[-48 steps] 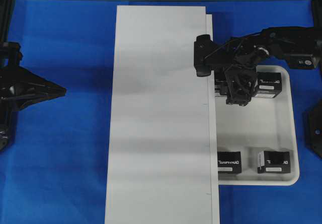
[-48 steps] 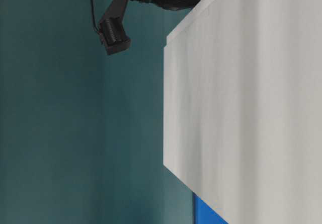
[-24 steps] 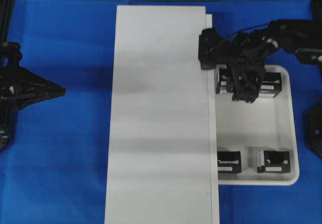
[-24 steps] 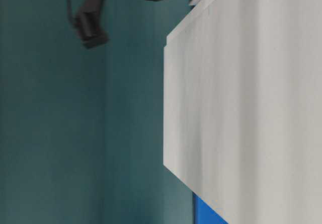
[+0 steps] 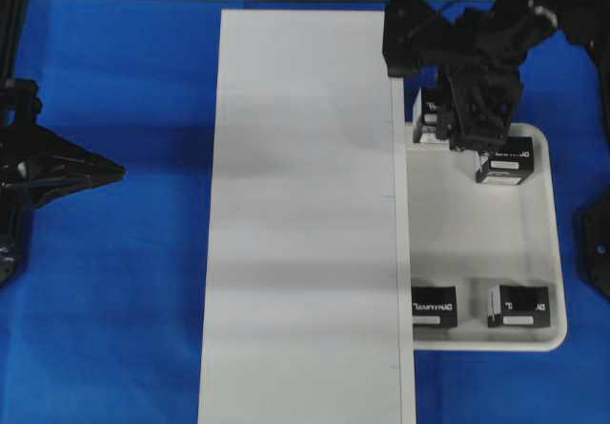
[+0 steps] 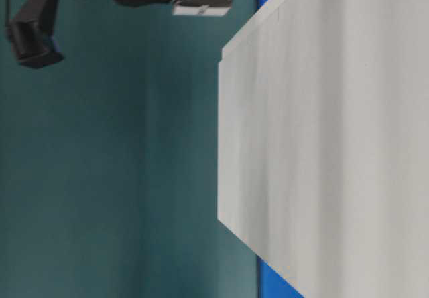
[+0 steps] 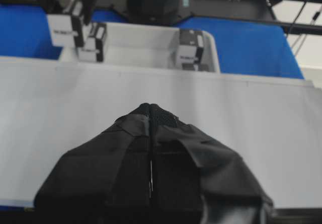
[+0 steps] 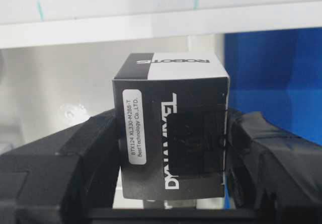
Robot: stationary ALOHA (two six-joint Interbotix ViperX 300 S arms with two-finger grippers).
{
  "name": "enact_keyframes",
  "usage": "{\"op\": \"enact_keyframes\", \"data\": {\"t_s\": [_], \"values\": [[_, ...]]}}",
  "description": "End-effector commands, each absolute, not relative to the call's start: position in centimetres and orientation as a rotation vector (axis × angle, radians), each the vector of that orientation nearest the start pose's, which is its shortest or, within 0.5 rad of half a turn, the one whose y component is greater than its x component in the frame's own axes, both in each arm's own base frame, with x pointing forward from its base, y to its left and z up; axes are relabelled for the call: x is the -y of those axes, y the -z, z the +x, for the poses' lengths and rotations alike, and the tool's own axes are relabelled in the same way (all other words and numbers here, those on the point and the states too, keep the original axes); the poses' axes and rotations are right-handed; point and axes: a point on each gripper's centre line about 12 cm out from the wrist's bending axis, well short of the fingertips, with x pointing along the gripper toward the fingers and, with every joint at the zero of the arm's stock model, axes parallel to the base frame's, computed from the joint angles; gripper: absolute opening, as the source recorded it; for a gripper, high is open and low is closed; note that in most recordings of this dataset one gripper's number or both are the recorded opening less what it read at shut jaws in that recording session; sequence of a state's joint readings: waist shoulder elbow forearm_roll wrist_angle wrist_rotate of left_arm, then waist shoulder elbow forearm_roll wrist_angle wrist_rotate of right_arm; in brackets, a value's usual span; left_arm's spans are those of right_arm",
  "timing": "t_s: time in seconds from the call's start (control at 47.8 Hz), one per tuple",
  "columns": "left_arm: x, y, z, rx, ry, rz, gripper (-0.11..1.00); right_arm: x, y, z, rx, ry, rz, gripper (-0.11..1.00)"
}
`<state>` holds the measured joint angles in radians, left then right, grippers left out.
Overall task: Place the box from the white plastic tray onto the white base.
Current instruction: 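Lift the box with the right gripper and carry it left over the base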
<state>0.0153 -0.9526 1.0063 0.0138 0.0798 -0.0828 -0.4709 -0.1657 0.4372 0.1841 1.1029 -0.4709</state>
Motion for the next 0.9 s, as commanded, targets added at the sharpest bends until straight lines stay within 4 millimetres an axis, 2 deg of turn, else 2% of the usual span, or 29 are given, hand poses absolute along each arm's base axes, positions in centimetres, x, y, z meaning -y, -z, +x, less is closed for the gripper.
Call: {"op": "enact_keyframes", "data": {"t_s": [0.0,0.272,0.585,0.878], "values": [[-0.3,-33.0,20.8,-0.096,-0.020,-0.068,-0.07,13.2,-25.6,30.3,-1.283,0.003,0.081,0.58],[-0.3,-33.1,20.8,-0.095,-0.020,-0.068,-0.07,14.2,-28.2,32.2,-1.258,0.003,0.064,0.58],[-0.3,-33.1,20.8,-0.095,-0.018,-0.068,-0.07,15.2,-28.9,34.4,-1.233,0.002,0.047,0.58],[-0.3,-33.1,20.8,-0.096,-0.018,-0.067,-0.07,15.5,-27.9,35.3,-1.234,0.002,0.045,0.58]]}}
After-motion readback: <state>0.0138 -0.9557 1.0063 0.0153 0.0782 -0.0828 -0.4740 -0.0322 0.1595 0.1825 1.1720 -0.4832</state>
